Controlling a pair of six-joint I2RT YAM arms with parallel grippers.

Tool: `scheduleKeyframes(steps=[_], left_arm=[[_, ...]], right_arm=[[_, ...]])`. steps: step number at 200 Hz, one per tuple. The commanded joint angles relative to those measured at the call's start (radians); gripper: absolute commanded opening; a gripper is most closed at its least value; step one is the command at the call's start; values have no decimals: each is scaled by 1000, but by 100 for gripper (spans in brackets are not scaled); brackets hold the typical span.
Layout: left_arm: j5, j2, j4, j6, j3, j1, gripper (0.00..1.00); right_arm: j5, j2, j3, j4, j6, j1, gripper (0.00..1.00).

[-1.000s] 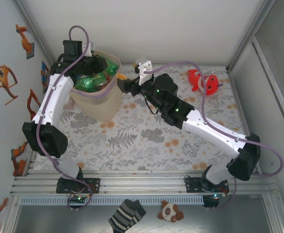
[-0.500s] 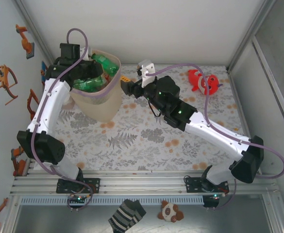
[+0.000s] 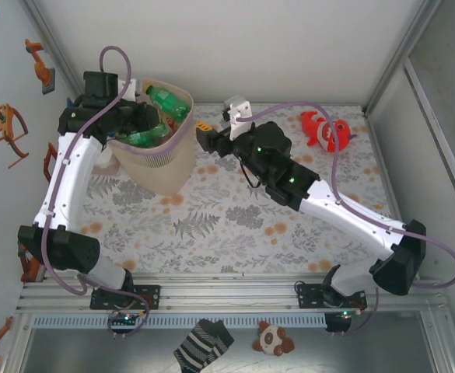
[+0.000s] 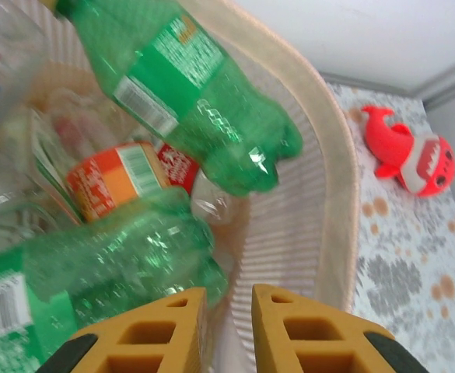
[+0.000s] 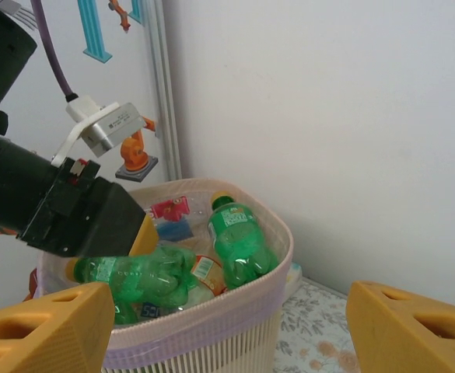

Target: Put the plastic bottles in the bin

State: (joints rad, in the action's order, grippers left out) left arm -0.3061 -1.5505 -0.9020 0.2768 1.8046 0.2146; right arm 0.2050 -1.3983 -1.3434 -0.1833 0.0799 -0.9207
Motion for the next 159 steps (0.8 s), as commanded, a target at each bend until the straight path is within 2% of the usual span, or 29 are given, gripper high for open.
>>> scheduleKeyframes(steps=[1,50,80,128,159], left_arm=[[-69,-6,-123,-76,18,17,21],[18,-75,-170,-101,29,17,21],[49,-150,-214,-122,108,14,21],[223,-216,-250,-145,214,9,19],[275,-226,-245,-147,234,-14,19]], right_arm=[[34,36,10,-7,-17,-2,77],[35,35,7,-1,-15,-3,77],[44,41,12,-2,-15,-2,77],[55,49,16,5,-18,-3,77],[59,51,17,6,-21,-4,77]])
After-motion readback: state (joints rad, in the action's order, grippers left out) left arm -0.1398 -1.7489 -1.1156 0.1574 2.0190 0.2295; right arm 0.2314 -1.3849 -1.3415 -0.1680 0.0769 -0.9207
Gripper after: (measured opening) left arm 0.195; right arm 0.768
